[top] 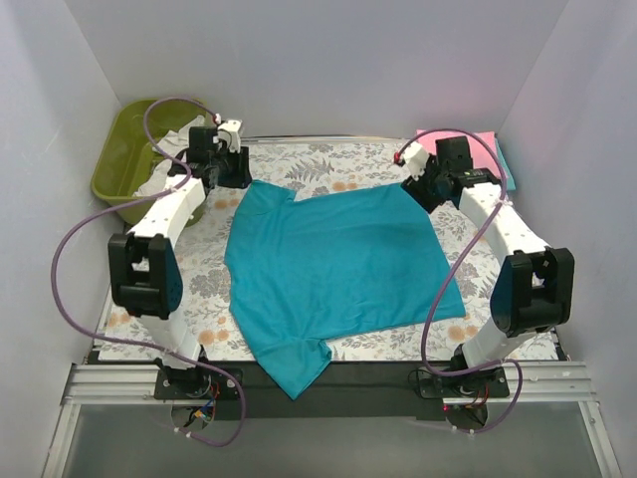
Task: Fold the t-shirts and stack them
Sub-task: Flatten the tshirt out
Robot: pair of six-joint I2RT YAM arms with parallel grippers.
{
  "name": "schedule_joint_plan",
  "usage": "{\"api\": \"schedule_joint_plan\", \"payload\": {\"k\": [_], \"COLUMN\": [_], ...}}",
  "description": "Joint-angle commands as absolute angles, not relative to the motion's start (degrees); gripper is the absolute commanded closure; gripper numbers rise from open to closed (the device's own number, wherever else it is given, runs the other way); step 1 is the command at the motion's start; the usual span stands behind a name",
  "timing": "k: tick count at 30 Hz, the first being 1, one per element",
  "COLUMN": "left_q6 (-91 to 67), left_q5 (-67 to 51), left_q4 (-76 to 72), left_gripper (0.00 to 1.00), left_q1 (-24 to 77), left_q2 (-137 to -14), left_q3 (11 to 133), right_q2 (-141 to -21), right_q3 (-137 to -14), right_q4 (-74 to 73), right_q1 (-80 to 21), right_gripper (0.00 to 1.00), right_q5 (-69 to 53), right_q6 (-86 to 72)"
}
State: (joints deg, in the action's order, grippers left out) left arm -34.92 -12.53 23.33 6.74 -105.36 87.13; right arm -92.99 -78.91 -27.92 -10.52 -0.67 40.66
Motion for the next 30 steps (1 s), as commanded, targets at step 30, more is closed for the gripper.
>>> {"api": "schedule_joint_plan", "payload": {"k": [30], "left_q6": [-24.97], "left_q5": [-1.91], "left_q4": [31.28], "left_gripper": [0.64], "left_q1": [5.1], "left_q2": [-121.73], "left_q3": [89.97], "right_q2": [-109.51], "right_q3": [-72.85], "right_q4": [-36.82], "right_q1": [-10.9], "right_gripper": [0.54], "right_q5": [-6.94], "right_q6": [35.34]}}
